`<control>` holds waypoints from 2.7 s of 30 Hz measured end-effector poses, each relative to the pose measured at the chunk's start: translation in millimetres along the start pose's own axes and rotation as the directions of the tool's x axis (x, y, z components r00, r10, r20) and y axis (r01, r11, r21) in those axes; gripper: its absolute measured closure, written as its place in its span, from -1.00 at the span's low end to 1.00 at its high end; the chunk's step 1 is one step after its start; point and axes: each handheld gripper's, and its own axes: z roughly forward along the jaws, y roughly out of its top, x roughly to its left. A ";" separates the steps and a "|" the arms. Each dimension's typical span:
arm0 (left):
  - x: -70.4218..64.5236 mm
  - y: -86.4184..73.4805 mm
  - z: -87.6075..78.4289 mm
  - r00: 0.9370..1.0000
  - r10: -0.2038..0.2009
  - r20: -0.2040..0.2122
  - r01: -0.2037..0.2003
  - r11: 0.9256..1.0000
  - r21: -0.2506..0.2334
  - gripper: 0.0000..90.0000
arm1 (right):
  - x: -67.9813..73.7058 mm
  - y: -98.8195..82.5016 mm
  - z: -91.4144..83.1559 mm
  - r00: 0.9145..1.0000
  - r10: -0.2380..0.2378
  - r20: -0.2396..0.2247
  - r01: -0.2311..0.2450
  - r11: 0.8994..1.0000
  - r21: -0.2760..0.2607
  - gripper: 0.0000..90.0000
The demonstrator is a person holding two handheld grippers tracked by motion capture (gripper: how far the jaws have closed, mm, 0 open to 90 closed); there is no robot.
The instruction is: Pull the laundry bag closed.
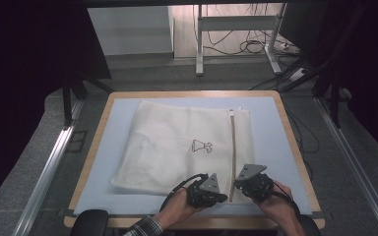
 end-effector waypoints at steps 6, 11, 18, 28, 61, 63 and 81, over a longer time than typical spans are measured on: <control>0.2 0.0 0.1 1.000 -0.003 0.002 0.003 1.000 -0.001 1.00 | -6.6 1.7 3.7 1.000 0.006 0.019 -0.006 1.000 0.003 0.92; 0.1 0.0 0.2 1.000 -0.002 0.001 0.002 1.000 -0.002 1.00 | -8.3 2.5 4.9 1.000 0.002 0.027 -0.002 1.000 0.003 0.92; 0.2 0.0 0.0 1.000 0.002 -0.001 -0.002 1.000 0.001 1.00 | -12.5 2.9 7.0 0.999 0.010 0.032 -0.010 1.000 -0.001 0.92; 0.5 0.1 0.2 1.000 -0.004 0.002 0.004 1.000 0.001 1.00 | -21.3 3.7 11.6 0.999 0.031 0.034 -0.030 0.999 -0.010 0.92; -1.4 0.0 0.6 1.000 -0.014 -0.003 0.014 1.000 -0.006 1.00 | -47.3 14.2 27.2 0.996 0.021 0.085 -0.021 1.000 0.003 0.92; -1.3 0.0 0.6 1.000 -0.014 -0.003 0.014 1.000 -0.005 1.00 | -47.8 15.1 28.3 0.996 0.013 0.090 -0.013 1.000 0.007 0.92; -1.0 0.0 0.6 1.000 -0.013 -0.003 0.013 1.000 -0.005 1.00 | -58.0 20.7 35.4 0.993 -0.002 0.119 0.000 1.000 0.015 0.92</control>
